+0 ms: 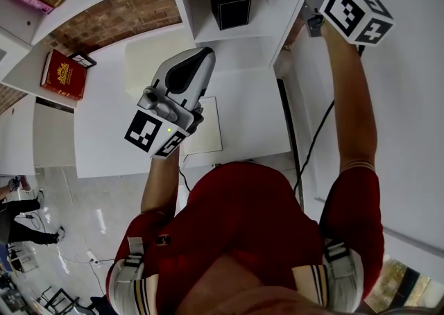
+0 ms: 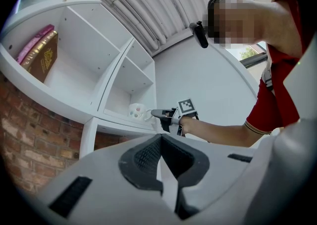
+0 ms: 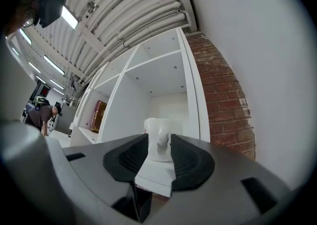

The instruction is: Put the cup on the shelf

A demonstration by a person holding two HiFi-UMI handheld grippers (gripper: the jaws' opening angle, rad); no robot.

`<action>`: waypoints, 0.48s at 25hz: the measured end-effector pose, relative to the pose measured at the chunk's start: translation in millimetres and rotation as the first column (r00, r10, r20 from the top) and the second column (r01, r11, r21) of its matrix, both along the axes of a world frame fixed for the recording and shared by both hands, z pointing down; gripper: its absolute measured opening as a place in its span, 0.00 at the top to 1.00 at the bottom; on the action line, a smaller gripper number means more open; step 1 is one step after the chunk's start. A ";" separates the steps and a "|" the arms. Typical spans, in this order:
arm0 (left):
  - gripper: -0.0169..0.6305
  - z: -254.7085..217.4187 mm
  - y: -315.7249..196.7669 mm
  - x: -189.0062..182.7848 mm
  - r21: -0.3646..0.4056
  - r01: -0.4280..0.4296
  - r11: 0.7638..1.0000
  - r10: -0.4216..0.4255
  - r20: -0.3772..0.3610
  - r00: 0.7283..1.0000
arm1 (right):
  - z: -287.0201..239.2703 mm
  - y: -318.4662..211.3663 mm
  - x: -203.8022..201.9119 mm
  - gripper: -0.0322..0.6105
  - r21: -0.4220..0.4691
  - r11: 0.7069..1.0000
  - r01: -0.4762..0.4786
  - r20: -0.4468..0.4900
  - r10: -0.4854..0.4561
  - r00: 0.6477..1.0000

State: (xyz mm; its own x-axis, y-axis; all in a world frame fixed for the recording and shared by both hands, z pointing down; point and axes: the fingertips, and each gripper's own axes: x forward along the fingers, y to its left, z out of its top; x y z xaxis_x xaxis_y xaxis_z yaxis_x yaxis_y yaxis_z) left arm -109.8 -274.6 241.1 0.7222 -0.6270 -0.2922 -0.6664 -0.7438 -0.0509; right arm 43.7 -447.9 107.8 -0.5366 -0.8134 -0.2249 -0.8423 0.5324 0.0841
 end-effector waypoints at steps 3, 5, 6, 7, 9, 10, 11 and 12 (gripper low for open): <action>0.97 -1.4 1.7 3.7 0.003 0.002 1.000 -0.002 -0.001 1.000 | 2.5 16.8 4.2 0.74 0.036 0.999 -0.005 -0.021 0.006 1.000; 0.97 -1.9 2.7 7.1 0.005 0.002 1.000 -0.002 -0.001 1.000 | 6.4 29.7 6.9 0.74 0.055 0.999 -0.002 -0.031 0.004 1.000; 0.96 -2.2 3.2 8.7 0.006 0.002 1.000 -0.002 -0.001 1.000 | 9.1 36.3 7.5 0.74 0.062 0.998 0.003 -0.036 -0.001 0.999; 0.97 -2.7 3.8 10.2 0.007 0.003 1.000 -0.003 -0.002 1.000 | 12.2 42.7 7.9 0.74 0.068 0.998 0.009 -0.042 -0.006 0.999; 0.97 -3.8 5.1 12.8 0.009 0.004 1.000 -0.004 -0.004 1.000 | 18.9 55.3 8.3 0.74 0.075 0.997 0.023 -0.053 -0.019 0.998; 0.96 -4.4 5.8 13.9 0.010 0.005 1.000 -0.005 -0.005 1.000 | 22.0 61.4 8.4 0.74 0.077 0.997 0.032 -0.055 -0.027 0.998; 0.96 -5.0 6.5 14.8 0.010 0.007 1.000 -0.007 -0.006 1.000 | 24.9 67.4 8.3 0.74 0.078 0.996 0.042 -0.055 -0.038 0.998; 0.97 -5.8 7.3 15.7 0.012 0.008 1.000 -0.008 -0.007 1.000 | 27.7 73.3 8.1 0.74 0.079 0.995 0.054 -0.053 -0.049 0.997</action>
